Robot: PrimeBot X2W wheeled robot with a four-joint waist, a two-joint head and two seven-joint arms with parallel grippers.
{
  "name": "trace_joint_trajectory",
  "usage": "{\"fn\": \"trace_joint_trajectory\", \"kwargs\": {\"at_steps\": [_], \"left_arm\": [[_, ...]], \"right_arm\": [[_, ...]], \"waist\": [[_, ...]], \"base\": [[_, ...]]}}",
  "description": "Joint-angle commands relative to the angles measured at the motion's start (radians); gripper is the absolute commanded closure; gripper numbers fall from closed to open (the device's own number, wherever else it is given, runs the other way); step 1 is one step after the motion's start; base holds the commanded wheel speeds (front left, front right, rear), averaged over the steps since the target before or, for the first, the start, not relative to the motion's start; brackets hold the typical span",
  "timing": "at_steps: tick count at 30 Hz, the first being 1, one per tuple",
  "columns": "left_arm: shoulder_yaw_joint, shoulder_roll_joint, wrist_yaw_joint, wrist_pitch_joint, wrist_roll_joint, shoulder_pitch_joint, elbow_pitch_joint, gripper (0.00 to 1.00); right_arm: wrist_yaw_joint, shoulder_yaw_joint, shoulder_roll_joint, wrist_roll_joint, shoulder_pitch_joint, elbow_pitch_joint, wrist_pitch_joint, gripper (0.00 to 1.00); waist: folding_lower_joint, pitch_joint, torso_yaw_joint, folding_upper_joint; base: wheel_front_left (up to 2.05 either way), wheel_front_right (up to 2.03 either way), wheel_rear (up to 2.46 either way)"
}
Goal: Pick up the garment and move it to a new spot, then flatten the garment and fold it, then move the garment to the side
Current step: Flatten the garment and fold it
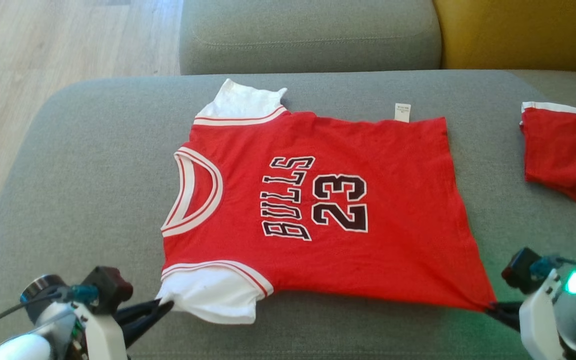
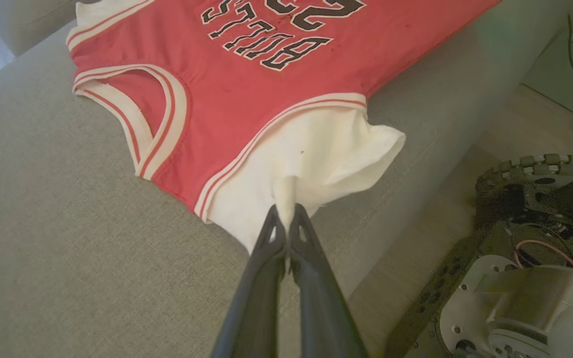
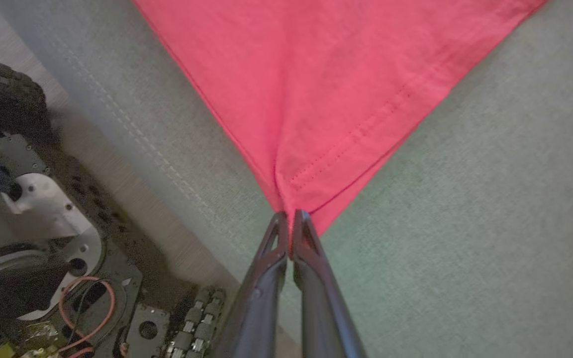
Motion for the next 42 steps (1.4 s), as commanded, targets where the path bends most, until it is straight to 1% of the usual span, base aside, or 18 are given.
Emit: {"fn": "trace_joint_trajectory", "kwargs": {"at_steps": [1,5,10,26,37,42], "left_arm": [[0.039,0.054,0.001,-0.001,-0.004,-0.037,-0.023,1.00],[0.026,0.062,0.001,-0.007,-0.010,-0.044,-0.027,1.00],[0.035,0.060,0.001,-0.027,-0.004,-0.067,-0.021,1.00],[0.088,0.045,0.002,-0.046,0.046,-0.246,-0.005,1.00],[0.068,-0.011,0.001,-0.045,0.073,-0.390,0.058,1.00],[0.048,-0.046,0.001,-0.061,0.087,-0.452,0.116,1.00]], "right_arm": [[-0.001,-0.011,-0.054,0.006,0.020,-0.016,0.004,1.00],[-0.001,-0.011,-0.065,0.018,0.022,-0.035,0.015,1.00],[-0.001,-0.011,-0.068,0.020,-0.014,-0.044,0.007,1.00],[-0.001,-0.011,-0.020,-0.013,-0.190,0.031,-0.062,1.00],[-0.001,-0.011,0.039,-0.066,-0.276,0.111,-0.111,1.00],[-0.001,-0.011,0.074,-0.096,-0.310,0.159,-0.148,1.00]], "waist": [[0.0001,-0.001,0.000,0.0000],[0.0001,-0.002,-0.001,0.0000],[0.0001,0.007,-0.005,0.0000],[0.0001,0.101,-0.018,0.0000],[0.0001,0.177,-0.031,0.0000],[0.0001,0.208,-0.038,0.0000]], "base": [[0.00,0.00,0.00],[0.00,0.00,0.00],[0.00,0.00,0.00],[0.00,0.00,0.00],[0.00,0.00,0.00],[0.00,0.00,0.00]]}}
